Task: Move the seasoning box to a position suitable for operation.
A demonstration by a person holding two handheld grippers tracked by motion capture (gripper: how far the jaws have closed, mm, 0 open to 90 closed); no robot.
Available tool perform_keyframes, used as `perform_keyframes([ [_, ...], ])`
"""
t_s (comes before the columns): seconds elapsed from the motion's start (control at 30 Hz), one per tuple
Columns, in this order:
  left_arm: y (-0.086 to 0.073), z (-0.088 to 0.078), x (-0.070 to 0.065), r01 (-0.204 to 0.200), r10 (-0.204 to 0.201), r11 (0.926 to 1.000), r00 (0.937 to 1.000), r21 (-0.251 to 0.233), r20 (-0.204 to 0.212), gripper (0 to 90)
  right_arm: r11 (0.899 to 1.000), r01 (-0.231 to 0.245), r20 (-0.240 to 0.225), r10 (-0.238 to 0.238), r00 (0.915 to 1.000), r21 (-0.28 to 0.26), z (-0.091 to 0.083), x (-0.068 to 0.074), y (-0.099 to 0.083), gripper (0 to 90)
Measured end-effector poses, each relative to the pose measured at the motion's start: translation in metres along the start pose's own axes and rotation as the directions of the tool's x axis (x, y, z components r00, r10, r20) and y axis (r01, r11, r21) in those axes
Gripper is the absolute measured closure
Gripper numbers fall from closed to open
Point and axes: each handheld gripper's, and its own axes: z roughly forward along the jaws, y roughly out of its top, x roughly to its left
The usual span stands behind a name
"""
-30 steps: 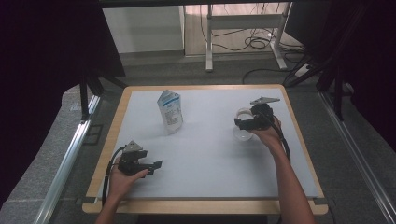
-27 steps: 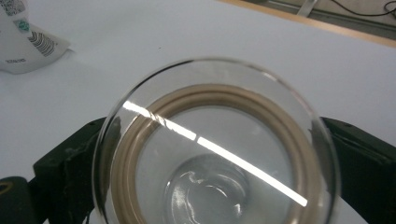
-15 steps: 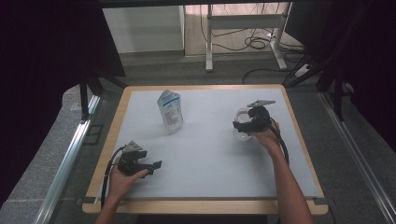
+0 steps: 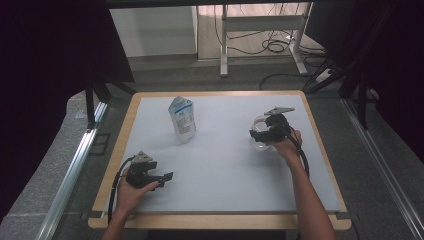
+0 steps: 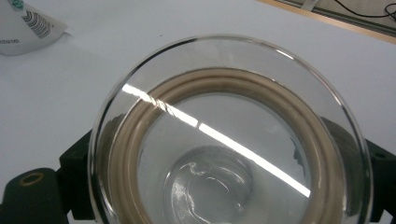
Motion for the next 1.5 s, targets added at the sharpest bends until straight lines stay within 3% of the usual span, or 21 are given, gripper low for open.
perform_keyframes([
  [0.4, 0.0, 0.0, 0.003, 0.007, -0.007, 0.9999, 1.0, -0.008, 0.001, 16.2, 1.0, 0.004, -0.035, -0.005, 0.9994, -0.028, -0.011, 0.007, 0.004, 11.2],
  [0.7, -0.001, -0.001, 0.006, 0.013, -0.013, 0.9999, 0.9999, -0.011, 0.006, 16.3, 0.997, 0.062, -0.074, -0.065, 0.9951, -0.047, -0.026, 0.026, 0.009, 11.2],
  [1.03, 0.0, -0.003, 0.004, 0.007, -0.006, 0.9998, 0.9999, -0.021, 0.011, 16.3, 0.993, 0.11, -0.138, -0.114, 0.9838, -0.038, -0.034, 0.048, 0.007, 11.2],
  [1.2, -0.001, -0.001, 0.006, 0.005, -0.005, 0.9999, 0.9999, -0.012, 0.011, 16.2, 0.989, 0.149, -0.202, -0.149, 0.968, -0.017, -0.033, 0.058, 0.001, 11.2],
  [1.4, -0.001, 0.0, 0.007, 0.007, -0.007, 0.9999, 0.9999, -0.01, 0.01, 16.2, 0.982, 0.188, -0.24, -0.18, 0.954, 0.014, -0.03, 0.064, -0.007, 11.2],
  [1.47, 0.0, 0.0, 0.007, 0.005, -0.005, 1.0, 1.0, -0.007, 0.008, 16.2, 0.978, 0.209, -0.265, -0.197, 0.944, 0.019, -0.028, 0.067, -0.012, 11.2],
  [1.5, 0.0, 0.0, 0.007, 0.005, -0.005, 1.0, 1.0, -0.007, 0.008, 16.2, 0.978, 0.209, -0.265, -0.197, 0.944, 0.019, -0.028, 0.067, -0.012, 11.2],
])
